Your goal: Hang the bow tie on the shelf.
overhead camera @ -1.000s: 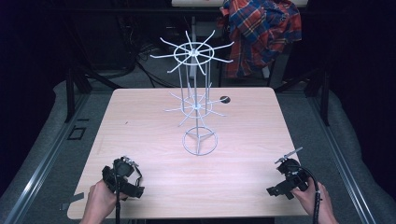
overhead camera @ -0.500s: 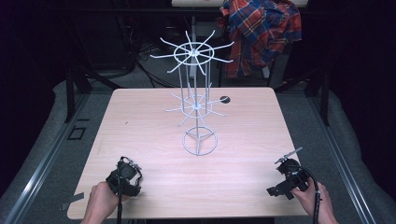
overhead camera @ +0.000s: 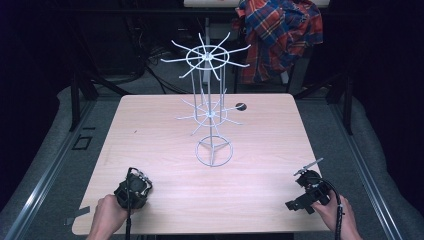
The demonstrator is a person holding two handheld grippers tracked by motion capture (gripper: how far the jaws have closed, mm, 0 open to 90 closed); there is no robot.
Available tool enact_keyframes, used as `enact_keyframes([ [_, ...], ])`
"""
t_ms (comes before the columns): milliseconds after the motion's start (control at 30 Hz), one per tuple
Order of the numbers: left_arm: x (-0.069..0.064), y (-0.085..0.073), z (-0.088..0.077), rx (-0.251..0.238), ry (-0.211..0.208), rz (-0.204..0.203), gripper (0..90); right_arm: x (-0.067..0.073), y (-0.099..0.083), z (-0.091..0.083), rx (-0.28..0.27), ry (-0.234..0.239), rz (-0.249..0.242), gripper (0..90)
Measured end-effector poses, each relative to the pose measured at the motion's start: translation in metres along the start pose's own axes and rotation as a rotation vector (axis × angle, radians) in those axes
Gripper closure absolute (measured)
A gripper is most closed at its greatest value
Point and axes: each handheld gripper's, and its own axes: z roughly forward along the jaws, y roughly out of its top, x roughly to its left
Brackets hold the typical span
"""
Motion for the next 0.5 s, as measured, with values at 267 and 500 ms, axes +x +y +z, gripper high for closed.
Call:
enact_keyframes([
  [267, -0.001, 0.000, 0.002, 0.012, 0.001, 0.010, 89.0, 0.000, 0.000, 0.002, -0.005, 0.006, 0.002, 1.6],
  [500, 0.004, -0.002, -0.008, -0.073, -0.001, -0.025, 89.0, -0.001, 0.000, 0.002, -0.010, 0.007, -0.003, 1.6],
])
